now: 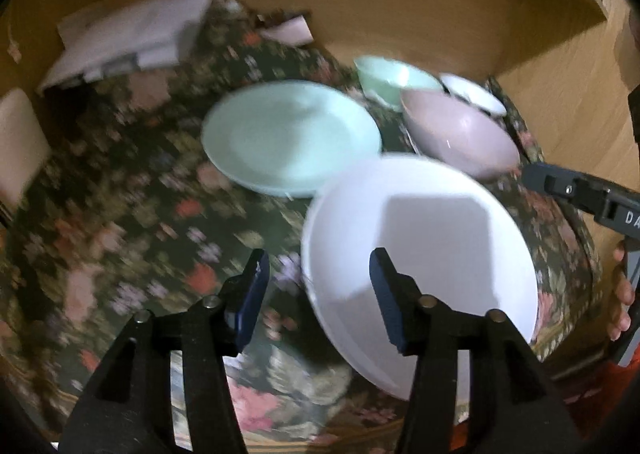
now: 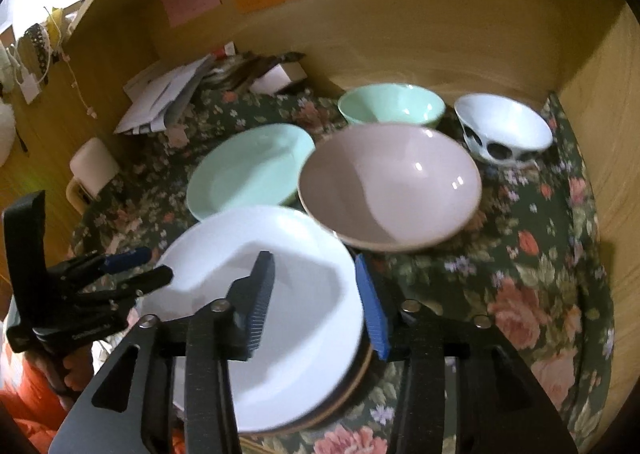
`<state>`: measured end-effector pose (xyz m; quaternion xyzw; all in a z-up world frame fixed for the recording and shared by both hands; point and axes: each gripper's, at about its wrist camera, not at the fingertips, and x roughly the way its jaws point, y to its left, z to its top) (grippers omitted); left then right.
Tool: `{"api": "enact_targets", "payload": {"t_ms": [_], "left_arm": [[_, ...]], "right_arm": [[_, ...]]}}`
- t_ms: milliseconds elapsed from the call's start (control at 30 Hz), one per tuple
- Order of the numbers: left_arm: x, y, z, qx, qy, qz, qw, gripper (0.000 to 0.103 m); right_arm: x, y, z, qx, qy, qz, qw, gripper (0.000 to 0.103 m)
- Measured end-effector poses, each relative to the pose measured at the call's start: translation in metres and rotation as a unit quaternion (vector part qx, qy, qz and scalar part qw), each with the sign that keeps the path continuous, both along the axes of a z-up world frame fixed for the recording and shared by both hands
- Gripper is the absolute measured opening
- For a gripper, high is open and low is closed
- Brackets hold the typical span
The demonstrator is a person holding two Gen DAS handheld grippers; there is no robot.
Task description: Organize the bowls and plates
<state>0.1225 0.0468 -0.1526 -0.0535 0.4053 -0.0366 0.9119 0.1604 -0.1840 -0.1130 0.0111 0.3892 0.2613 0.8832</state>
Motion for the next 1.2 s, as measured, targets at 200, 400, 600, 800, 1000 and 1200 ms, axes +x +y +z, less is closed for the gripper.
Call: {"api": "enact_targets", "payload": {"t_ms": [200,400,600,800,1000,1200], "left_arm": [[0.011,0.022,0.031,0.034,-0.044,0.027,0.9981,0.066],[0.030,0.042,0.044,0.043,-0.057,0.050,0.9962,0.079],[0.054,0.061,0.040,0.031,-0.046,0.067,0.9962,0.083],[0.079,0.082,0.021,0.025,-0.013,0.086,0.9959,0.083],[0.096,0.098,0.003,0.014,0.014,0.094,0.9954,0.083],[0.111,0.109,-0.011,0.000,0.033,0.098,0.9946,0.083]], "right_arm": [[0.022,0.016,0.014,0.005,-0.009,0.018,1.000,0.046],[0.049,0.038,0.022,-0.001,-0.014,0.038,0.999,0.046],[0.080,0.063,0.021,-0.025,-0.002,0.064,0.998,0.047],[0.114,0.085,0.007,-0.062,0.015,0.080,0.995,0.047],[0.147,0.102,-0.010,-0.094,0.045,0.096,0.990,0.047],[0.177,0.119,-0.025,-0.124,0.069,0.108,0.984,0.046]]}}
